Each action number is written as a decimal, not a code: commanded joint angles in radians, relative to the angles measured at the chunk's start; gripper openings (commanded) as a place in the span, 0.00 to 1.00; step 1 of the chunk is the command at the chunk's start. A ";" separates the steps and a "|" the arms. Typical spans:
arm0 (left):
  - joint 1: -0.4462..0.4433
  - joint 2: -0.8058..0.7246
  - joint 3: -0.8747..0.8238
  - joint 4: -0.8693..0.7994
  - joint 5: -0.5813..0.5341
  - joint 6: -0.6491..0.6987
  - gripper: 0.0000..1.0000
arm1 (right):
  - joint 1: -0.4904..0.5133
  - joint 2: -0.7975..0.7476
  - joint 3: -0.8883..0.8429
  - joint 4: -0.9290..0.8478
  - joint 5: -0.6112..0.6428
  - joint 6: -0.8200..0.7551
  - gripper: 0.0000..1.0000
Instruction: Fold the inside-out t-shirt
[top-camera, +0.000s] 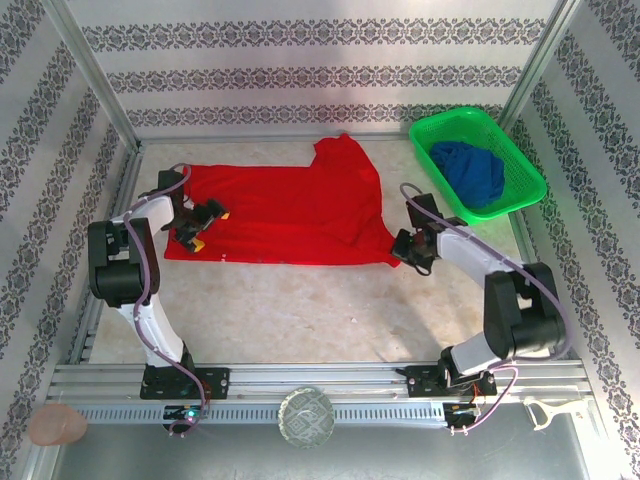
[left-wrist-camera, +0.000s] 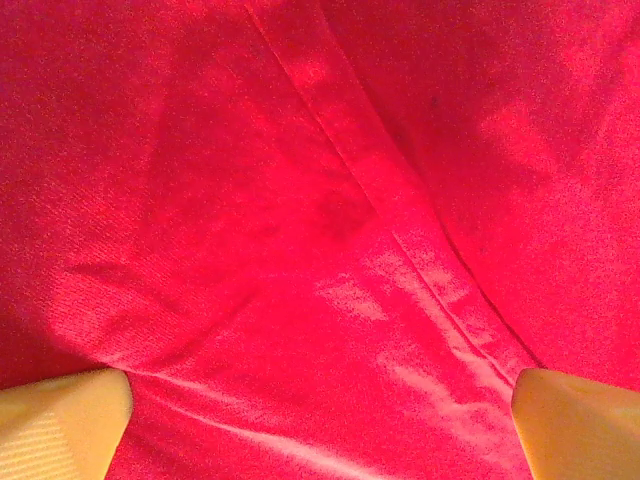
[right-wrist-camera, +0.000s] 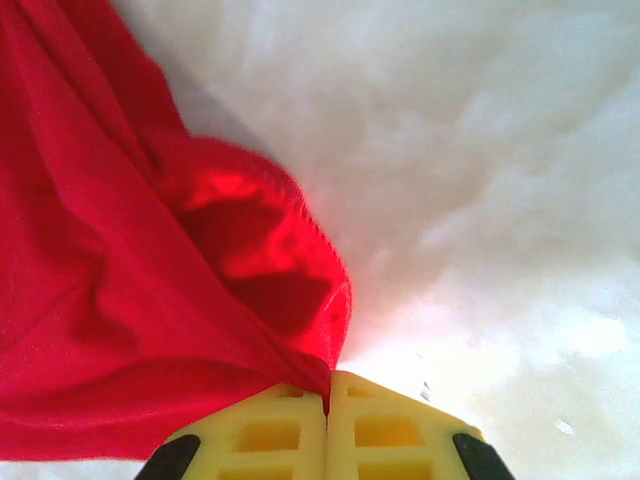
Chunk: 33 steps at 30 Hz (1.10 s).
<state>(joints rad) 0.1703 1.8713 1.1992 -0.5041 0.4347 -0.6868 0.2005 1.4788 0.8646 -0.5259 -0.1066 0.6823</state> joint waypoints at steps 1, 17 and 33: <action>0.016 0.007 -0.061 -0.072 -0.134 0.047 1.00 | -0.018 -0.076 -0.049 -0.102 0.055 0.027 0.00; 0.011 -0.298 -0.308 -0.055 -0.067 0.019 1.00 | -0.012 -0.330 -0.157 -0.173 0.040 0.067 0.42; 0.009 -0.336 -0.118 -0.123 -0.008 0.046 1.00 | 0.297 -0.164 0.027 -0.047 0.035 0.227 0.42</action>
<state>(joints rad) 0.1719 1.5581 1.0771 -0.5823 0.4145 -0.6579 0.4889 1.2827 0.9123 -0.6445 -0.0677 0.8436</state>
